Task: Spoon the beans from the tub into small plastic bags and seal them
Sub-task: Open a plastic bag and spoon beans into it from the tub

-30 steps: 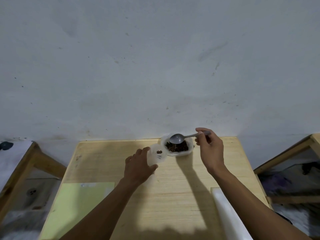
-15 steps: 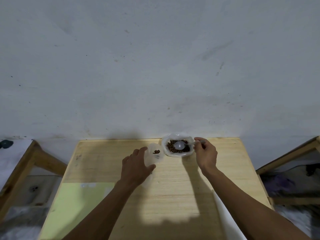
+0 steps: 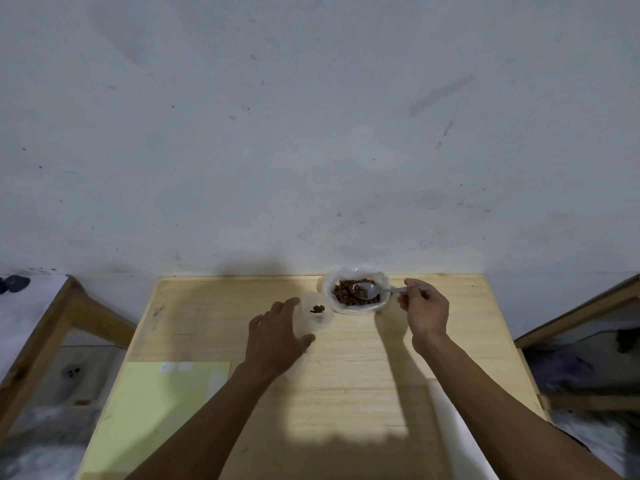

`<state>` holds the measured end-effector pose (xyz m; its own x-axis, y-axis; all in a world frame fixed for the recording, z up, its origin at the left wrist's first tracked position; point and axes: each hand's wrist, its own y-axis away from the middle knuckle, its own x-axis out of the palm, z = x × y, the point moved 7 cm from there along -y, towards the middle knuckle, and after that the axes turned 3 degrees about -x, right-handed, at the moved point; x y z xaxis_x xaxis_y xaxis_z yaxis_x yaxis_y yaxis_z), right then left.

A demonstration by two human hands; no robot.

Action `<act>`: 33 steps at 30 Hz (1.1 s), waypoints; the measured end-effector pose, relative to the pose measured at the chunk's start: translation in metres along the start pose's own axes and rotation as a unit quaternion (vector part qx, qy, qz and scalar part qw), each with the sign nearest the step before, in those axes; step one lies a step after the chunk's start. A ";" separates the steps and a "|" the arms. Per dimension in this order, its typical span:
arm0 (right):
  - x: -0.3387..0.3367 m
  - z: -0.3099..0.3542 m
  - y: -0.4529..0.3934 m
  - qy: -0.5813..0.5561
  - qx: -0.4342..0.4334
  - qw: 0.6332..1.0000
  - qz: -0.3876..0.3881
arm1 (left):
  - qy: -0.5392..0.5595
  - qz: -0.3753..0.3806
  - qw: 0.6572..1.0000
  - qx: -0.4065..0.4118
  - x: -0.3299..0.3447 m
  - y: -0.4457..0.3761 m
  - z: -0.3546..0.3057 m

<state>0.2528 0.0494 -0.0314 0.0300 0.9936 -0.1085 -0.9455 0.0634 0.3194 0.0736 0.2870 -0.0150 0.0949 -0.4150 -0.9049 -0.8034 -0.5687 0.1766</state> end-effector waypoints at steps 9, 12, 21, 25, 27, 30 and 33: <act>-0.009 0.062 0.029 -0.047 -0.044 0.996 0.061 | -0.014 0.011 1.000 0.022 -0.005 -0.010 -0.024; 0.000 0.080 0.046 -0.011 -0.095 0.990 0.104 | -0.010 0.006 0.999 0.030 -0.011 -0.014 -0.033; 0.043 0.114 0.102 0.176 -0.361 0.888 0.222 | 0.015 -0.016 0.999 0.036 -0.027 -0.011 -0.046; 0.037 0.131 0.095 0.153 -0.385 0.887 0.203 | 0.032 -0.016 0.999 0.022 -0.027 -0.006 -0.030; 0.030 0.132 0.080 0.129 -0.359 0.908 0.175 | 0.042 -0.022 0.999 0.011 -0.029 -0.004 -0.019; 0.018 0.114 0.050 0.118 -0.300 0.939 0.122 | 0.053 -0.028 0.998 -0.006 -0.031 0.000 -0.004; 0.012 0.082 0.027 0.142 -0.252 0.953 0.084 | 0.056 -0.034 0.998 -0.015 -0.033 0.004 0.006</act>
<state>0.2540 0.0707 0.0529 -0.1575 0.9159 -0.3692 -0.9668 -0.2191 -0.1311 0.0642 0.3025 0.0133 0.2139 -0.4505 -0.8668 -0.7748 -0.6187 0.1303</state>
